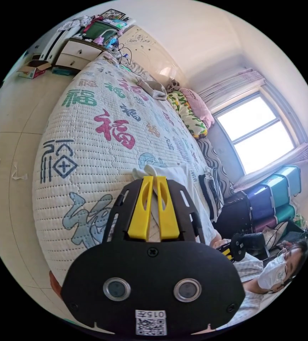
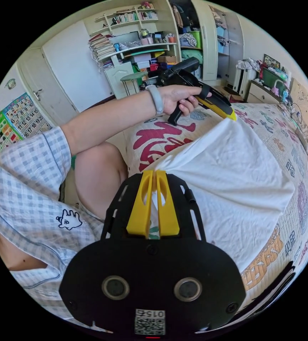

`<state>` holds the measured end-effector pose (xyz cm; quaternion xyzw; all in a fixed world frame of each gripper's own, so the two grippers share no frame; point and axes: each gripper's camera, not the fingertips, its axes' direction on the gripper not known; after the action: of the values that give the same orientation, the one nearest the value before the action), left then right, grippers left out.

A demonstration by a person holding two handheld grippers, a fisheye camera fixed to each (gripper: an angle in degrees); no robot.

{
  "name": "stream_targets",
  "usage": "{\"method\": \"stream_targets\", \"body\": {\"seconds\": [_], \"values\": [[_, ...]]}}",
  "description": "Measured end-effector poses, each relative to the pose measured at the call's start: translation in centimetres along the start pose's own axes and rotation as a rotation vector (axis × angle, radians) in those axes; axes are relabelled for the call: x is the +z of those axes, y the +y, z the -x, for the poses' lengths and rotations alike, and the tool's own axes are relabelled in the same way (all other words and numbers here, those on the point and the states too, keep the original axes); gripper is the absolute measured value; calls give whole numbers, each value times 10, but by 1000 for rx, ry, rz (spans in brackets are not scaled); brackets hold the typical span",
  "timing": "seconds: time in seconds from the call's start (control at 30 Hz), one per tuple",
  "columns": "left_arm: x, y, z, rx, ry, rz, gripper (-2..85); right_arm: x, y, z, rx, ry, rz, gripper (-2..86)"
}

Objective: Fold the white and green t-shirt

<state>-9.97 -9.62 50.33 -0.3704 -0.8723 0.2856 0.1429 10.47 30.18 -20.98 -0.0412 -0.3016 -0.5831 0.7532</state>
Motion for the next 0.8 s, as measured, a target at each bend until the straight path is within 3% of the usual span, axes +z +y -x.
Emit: {"method": "stream_targets", "body": {"seconds": [0.33, 0.6, 0.7, 0.8], "values": [[-10, 22, 0, -16, 25, 15, 2, 13, -5, 28, -112, 144, 85, 54], [-39, 51, -28, 49, -14, 8, 61, -29, 12, 4, -119, 94, -49, 59], [-44, 74, -67, 165, -24, 60, 70, -46, 21, -22, -80, -144, -147, 58], [-37, 98, -105, 255, -14, 142, 77, -38, 17, -41, -94, -493, -87, 57]]}}
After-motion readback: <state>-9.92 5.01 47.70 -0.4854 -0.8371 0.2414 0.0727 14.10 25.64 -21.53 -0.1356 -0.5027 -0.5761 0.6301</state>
